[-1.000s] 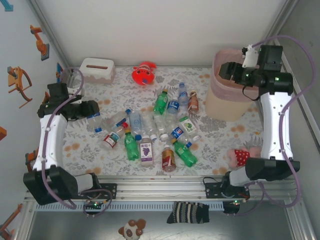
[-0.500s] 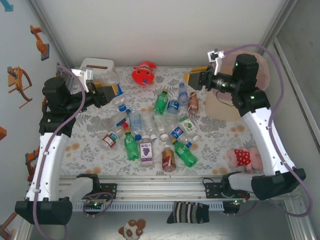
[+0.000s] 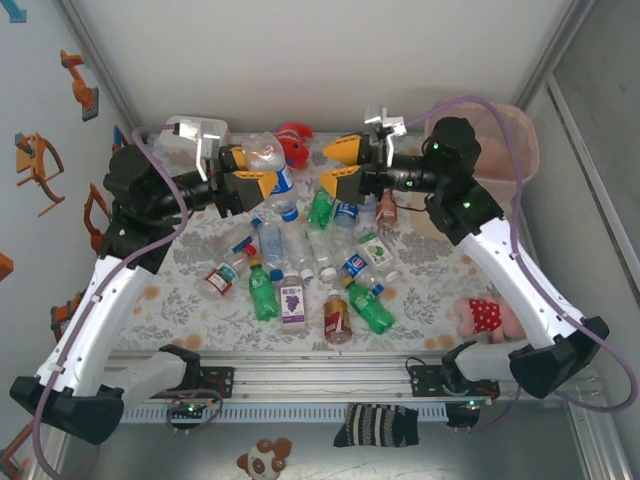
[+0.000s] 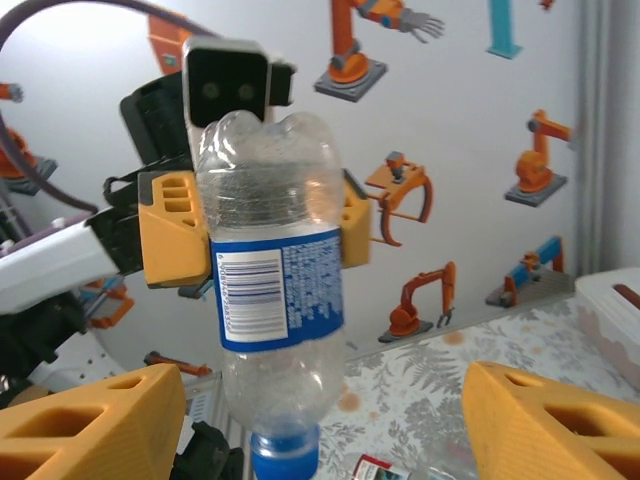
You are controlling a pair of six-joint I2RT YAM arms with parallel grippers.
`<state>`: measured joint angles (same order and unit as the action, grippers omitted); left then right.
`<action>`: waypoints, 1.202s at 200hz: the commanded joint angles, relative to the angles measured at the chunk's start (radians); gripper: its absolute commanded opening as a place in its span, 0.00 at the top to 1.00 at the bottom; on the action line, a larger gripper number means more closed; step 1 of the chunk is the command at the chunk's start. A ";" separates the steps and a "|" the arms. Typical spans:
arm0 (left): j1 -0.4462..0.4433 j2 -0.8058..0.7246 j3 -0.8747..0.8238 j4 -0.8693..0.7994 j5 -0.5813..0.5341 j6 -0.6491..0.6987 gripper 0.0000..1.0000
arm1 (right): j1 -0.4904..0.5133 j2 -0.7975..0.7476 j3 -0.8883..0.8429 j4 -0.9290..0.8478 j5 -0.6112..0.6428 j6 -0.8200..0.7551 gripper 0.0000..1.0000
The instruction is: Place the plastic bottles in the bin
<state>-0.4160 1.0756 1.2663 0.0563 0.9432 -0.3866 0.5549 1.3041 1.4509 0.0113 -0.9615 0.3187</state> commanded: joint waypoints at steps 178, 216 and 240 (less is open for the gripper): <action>-0.129 0.085 0.099 -0.071 -0.060 0.166 0.37 | 0.145 0.086 0.072 -0.127 0.041 -0.171 0.50; -0.129 0.065 0.093 -0.088 -0.087 0.187 0.29 | 0.144 0.079 0.072 -0.156 0.063 -0.187 0.52; -0.129 0.030 0.084 -0.113 -0.133 0.217 0.22 | 0.138 0.064 0.074 -0.186 0.107 -0.202 0.52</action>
<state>-0.5430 1.1545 1.3350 -0.0326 0.8528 -0.2230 0.6907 1.3872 1.4860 -0.1413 -0.8978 0.1501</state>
